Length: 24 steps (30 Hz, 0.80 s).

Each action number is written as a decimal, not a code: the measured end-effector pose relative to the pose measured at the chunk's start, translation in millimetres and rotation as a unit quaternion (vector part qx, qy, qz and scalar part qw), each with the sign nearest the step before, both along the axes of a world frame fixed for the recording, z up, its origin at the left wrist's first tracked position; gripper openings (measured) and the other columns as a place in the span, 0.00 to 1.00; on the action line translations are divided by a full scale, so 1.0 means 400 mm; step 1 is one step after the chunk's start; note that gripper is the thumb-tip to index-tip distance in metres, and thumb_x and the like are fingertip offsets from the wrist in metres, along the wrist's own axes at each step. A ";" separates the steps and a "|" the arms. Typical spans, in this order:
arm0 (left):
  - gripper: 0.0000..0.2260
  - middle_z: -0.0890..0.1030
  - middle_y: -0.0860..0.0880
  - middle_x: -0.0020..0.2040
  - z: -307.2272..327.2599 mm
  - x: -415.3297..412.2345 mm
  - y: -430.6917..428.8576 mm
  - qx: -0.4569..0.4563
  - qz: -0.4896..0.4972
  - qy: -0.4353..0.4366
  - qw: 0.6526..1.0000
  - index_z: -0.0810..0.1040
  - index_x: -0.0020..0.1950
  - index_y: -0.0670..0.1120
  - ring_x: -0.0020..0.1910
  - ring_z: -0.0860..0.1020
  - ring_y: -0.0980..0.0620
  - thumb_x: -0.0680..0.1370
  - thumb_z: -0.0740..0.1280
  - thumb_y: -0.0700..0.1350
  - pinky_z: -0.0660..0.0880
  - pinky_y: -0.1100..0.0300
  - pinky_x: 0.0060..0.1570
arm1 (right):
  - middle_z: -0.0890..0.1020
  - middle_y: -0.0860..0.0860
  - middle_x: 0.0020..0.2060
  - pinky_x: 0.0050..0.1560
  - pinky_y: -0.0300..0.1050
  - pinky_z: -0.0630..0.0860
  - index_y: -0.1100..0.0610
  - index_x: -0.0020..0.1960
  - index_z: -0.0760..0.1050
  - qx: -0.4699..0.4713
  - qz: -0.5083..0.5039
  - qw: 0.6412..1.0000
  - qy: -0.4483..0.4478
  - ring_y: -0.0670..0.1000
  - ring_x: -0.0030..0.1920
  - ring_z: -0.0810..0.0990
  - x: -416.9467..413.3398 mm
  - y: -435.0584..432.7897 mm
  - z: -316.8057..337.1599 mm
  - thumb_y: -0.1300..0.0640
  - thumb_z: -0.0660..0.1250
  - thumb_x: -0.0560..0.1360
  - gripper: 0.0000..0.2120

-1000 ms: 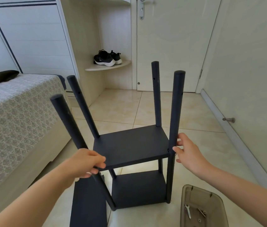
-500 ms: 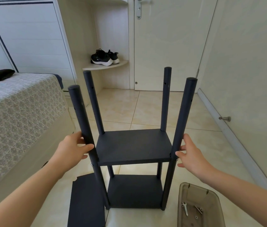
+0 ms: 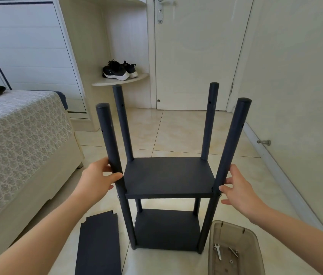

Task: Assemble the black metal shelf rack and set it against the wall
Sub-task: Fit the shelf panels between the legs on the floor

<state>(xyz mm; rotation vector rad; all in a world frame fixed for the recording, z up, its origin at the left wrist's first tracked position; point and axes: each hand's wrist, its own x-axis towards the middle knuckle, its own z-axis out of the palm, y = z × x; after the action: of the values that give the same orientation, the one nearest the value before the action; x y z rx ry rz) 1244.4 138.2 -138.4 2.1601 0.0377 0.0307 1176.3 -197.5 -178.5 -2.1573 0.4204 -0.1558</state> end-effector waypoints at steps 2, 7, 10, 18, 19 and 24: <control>0.12 0.80 0.49 0.54 -0.001 0.004 -0.010 0.004 -0.001 -0.002 1.000 0.75 0.62 0.48 0.52 0.81 0.46 0.79 0.70 0.39 0.81 0.54 0.50 | 0.74 0.52 0.61 0.53 0.52 0.80 0.49 0.72 0.59 -0.004 -0.003 1.000 0.003 0.52 0.54 0.77 -0.004 -0.005 -0.001 0.66 0.63 0.80 0.26; 0.15 0.79 0.48 0.56 -0.001 0.013 -0.029 0.015 -0.005 -0.001 1.000 0.74 0.65 0.46 0.54 0.81 0.44 0.80 0.69 0.39 0.81 0.53 0.48 | 0.75 0.55 0.63 0.52 0.50 0.80 0.50 0.72 0.59 -0.017 -0.009 1.000 0.010 0.53 0.54 0.77 -0.006 -0.021 0.003 0.65 0.63 0.80 0.25; 0.16 0.79 0.48 0.56 -0.002 0.012 -0.030 0.029 -0.005 -0.003 1.000 0.74 0.67 0.46 0.53 0.80 0.44 0.80 0.69 0.40 0.80 0.53 0.47 | 0.76 0.56 0.64 0.47 0.45 0.79 0.52 0.72 0.59 -0.032 -0.011 0.999 0.020 0.56 0.57 0.79 -0.004 -0.021 0.007 0.64 0.63 0.80 0.24; 0.12 0.78 0.53 0.52 0.005 -0.009 -0.030 0.072 -0.031 -0.015 0.997 0.76 0.62 0.48 0.51 0.78 0.48 0.79 0.70 0.42 0.78 0.49 0.57 | 0.76 0.53 0.53 0.32 0.38 0.76 0.58 0.68 0.66 -0.075 -0.041 0.994 0.064 0.53 0.44 0.78 -0.011 -0.024 0.009 0.64 0.64 0.80 0.18; 0.11 0.79 0.53 0.53 0.007 -0.012 -0.027 0.076 -0.037 -0.016 0.996 0.76 0.60 0.50 0.50 0.78 0.49 0.79 0.70 0.42 0.78 0.51 0.56 | 0.76 0.53 0.52 0.30 0.38 0.76 0.58 0.66 0.67 -0.071 -0.048 0.993 0.077 0.53 0.44 0.78 -0.014 -0.023 0.007 0.64 0.64 0.79 0.16; 0.14 0.82 0.54 0.50 0.014 -0.032 0.007 0.082 -0.065 0.008 0.994 0.77 0.65 0.48 0.44 0.82 0.54 0.80 0.68 0.41 0.79 0.59 0.44 | 0.73 0.58 0.62 0.28 0.48 0.80 0.58 0.63 0.65 0.037 -0.080 0.976 0.200 0.58 0.50 0.77 -0.039 0.004 0.008 0.65 0.66 0.78 0.16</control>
<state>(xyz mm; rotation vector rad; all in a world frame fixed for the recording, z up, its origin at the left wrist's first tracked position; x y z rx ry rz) 1231.7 141.1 -132.6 2.3222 -0.0989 -0.0615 1160.8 -196.1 -175.5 -2.0770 0.8190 0.2075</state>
